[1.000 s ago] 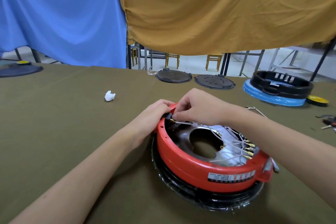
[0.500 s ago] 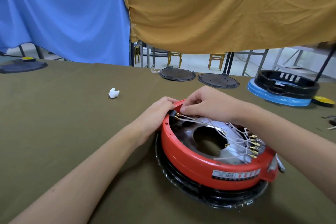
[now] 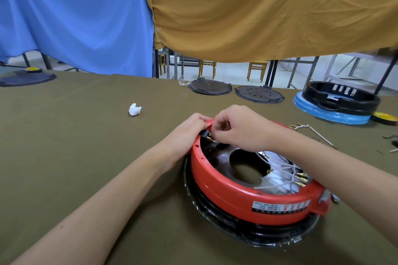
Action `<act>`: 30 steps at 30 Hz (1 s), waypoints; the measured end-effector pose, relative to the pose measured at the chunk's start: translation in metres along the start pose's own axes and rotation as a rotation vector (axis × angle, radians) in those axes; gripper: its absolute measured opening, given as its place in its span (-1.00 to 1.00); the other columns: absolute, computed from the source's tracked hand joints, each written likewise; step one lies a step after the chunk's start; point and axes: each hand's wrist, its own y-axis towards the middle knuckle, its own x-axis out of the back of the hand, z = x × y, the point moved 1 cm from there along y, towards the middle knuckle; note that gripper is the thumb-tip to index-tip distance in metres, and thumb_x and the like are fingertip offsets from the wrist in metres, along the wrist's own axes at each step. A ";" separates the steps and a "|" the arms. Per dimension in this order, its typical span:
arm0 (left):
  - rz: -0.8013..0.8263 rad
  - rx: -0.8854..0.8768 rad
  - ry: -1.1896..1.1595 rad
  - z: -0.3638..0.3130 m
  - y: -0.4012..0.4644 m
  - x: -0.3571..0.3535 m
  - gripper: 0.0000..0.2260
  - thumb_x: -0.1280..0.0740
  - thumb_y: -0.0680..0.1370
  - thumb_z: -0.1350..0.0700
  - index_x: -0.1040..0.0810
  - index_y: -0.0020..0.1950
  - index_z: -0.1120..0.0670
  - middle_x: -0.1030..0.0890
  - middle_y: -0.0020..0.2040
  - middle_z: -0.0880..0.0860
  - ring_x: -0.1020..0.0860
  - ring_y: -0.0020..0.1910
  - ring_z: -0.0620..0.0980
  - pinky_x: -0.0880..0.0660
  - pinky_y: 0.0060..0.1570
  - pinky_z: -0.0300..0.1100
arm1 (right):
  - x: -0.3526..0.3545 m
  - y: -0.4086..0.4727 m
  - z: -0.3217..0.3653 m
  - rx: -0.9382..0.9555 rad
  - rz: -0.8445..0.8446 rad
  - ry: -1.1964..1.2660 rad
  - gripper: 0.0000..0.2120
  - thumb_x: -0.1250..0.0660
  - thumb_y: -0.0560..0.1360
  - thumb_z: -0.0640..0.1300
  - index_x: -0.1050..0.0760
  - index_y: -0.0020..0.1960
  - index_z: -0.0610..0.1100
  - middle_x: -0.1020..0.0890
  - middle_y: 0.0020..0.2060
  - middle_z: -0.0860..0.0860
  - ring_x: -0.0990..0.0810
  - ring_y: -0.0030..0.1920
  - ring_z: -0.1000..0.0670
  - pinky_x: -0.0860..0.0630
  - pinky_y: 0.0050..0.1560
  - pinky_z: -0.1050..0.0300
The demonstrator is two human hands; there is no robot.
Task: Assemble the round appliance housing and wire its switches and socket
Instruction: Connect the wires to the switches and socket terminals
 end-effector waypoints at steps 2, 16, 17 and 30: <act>0.000 -0.004 0.008 -0.001 -0.001 0.001 -0.77 -0.15 0.58 0.11 -0.61 0.04 -0.04 -0.67 0.01 0.08 -0.56 -0.05 -0.04 -0.47 0.09 -0.07 | 0.000 -0.002 0.001 0.010 -0.010 -0.048 -0.87 -0.36 0.47 -0.16 -0.62 -0.24 -0.08 -0.63 -0.35 0.07 -0.47 -0.40 0.16 -0.36 -0.37 0.34; -0.132 -0.776 0.345 -0.029 -0.017 0.017 -0.88 -0.43 0.44 0.07 -0.65 -0.04 -0.04 -0.65 -0.13 -0.15 -0.61 -0.07 -0.06 -0.43 -0.06 -0.31 | 0.022 -0.027 -0.010 0.076 -0.047 0.527 -0.83 -0.28 0.62 -0.17 -0.63 -0.04 -0.19 -0.53 -0.31 -0.03 -0.40 -0.27 0.00 -0.32 -0.17 0.05; -0.142 -0.798 0.356 -0.030 -0.019 0.016 -0.89 -0.44 0.44 0.10 -0.66 -0.05 -0.03 -0.65 -0.14 -0.14 -0.61 -0.09 -0.06 -0.42 -0.07 -0.32 | 0.022 -0.028 -0.011 0.091 -0.055 0.538 -0.82 -0.28 0.62 -0.17 -0.63 -0.05 -0.19 -0.51 -0.32 -0.03 -0.39 -0.28 -0.01 -0.30 -0.18 0.04; -0.165 -0.963 0.420 -0.040 -0.024 0.016 -0.91 -0.48 0.46 0.27 -0.70 -0.09 0.09 -0.66 -0.17 -0.08 -0.59 -0.15 -0.05 -0.49 -0.09 -0.25 | 0.021 -0.038 -0.008 0.359 -0.308 -0.009 -0.85 -0.28 0.61 -0.17 -0.63 0.01 -0.14 -0.52 -0.27 0.15 -0.45 -0.19 0.15 -0.35 -0.14 0.36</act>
